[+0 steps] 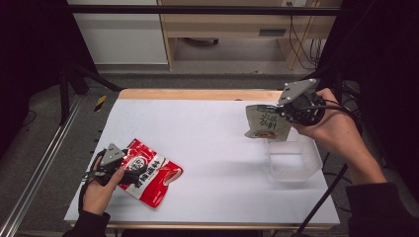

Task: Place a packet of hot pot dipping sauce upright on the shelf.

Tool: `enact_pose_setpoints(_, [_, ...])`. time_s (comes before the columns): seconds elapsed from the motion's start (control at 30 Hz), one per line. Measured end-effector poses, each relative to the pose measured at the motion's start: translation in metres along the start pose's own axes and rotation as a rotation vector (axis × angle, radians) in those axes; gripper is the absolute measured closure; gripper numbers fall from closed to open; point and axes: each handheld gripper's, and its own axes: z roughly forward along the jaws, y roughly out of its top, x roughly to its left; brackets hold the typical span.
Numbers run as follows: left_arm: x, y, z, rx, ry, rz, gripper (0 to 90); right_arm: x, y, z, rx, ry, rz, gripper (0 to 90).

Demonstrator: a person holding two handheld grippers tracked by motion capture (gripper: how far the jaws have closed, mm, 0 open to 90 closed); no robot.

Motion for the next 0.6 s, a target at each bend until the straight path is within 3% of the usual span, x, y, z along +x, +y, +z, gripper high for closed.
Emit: enact_pose_setpoints(0.6, [0.001, -0.003, 0.0, 0.004, 0.012, 0.012, 7.2, -0.03, -0.038, 0.02, 0.022, -0.002, 0.043, 90.0])
